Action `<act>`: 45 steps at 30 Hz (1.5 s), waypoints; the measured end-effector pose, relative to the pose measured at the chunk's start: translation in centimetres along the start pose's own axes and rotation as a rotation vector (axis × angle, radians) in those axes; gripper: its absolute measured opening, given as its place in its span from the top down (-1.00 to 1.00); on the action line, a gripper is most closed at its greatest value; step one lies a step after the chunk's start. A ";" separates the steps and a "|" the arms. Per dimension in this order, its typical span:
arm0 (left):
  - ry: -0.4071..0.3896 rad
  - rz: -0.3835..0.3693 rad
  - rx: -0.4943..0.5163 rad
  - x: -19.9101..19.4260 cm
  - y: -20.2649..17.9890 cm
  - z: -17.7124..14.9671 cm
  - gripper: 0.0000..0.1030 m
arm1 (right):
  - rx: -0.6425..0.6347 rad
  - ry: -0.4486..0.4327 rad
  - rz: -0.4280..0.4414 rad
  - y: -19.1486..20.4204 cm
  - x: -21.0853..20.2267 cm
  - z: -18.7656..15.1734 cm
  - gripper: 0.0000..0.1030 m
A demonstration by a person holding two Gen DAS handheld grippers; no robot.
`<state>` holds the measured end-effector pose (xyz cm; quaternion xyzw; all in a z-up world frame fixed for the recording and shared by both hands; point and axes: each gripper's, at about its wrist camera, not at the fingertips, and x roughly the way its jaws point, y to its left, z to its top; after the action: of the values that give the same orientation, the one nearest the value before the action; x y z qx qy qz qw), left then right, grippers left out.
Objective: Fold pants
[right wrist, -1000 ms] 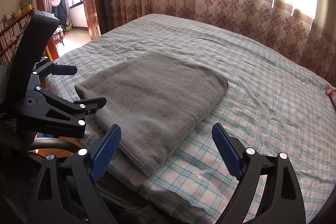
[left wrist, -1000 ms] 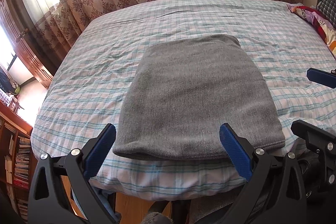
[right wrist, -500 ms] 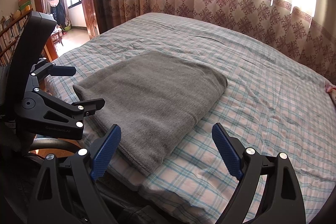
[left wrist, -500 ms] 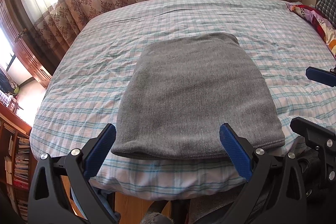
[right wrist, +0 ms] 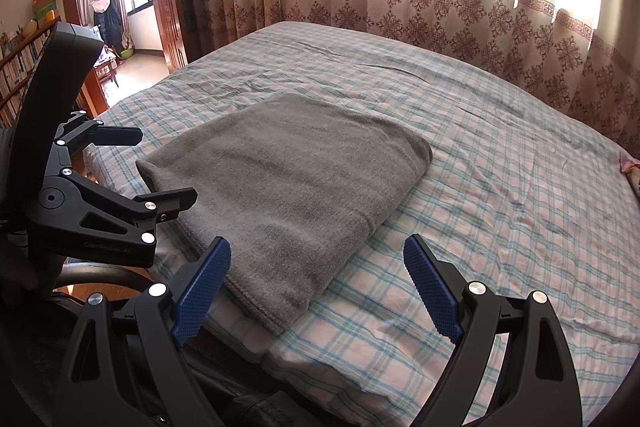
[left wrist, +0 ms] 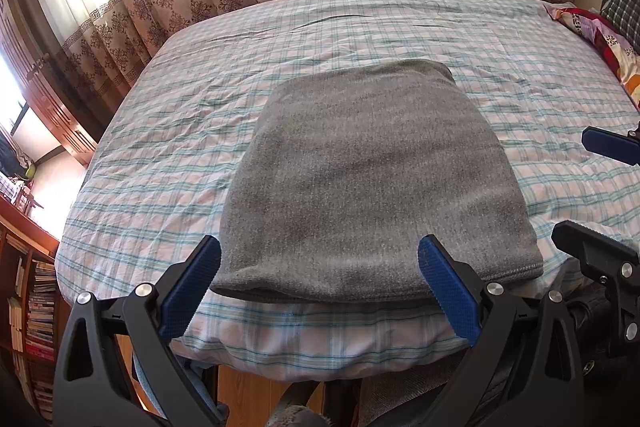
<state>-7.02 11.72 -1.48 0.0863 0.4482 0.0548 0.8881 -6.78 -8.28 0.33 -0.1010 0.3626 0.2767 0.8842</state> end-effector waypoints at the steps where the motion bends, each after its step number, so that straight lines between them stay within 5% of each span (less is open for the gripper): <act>1: 0.000 -0.001 0.000 0.0 0.0 0.0 -0.95 | 0.001 0.000 0.000 0.0 0.0 0.0 -0.70; 24: 0.021 -0.023 -0.003 0.6 0.4 0.1 -0.95 | 0.039 0.023 0.012 -0.8 0.7 -0.1 -0.70; 31: 0.071 -0.041 -0.074 2.1 2.4 0.3 -0.95 | 0.082 0.059 0.018 -2.4 2.6 0.4 -0.70; 45: 0.086 -0.011 -0.063 6.8 5.4 3.8 -0.95 | 0.366 0.193 0.079 -8.1 10.9 2.1 -0.70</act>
<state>-0.04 17.80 -3.51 0.0533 0.4842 0.0678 0.8707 5.31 -9.63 -5.94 0.0496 0.4935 0.2296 0.8374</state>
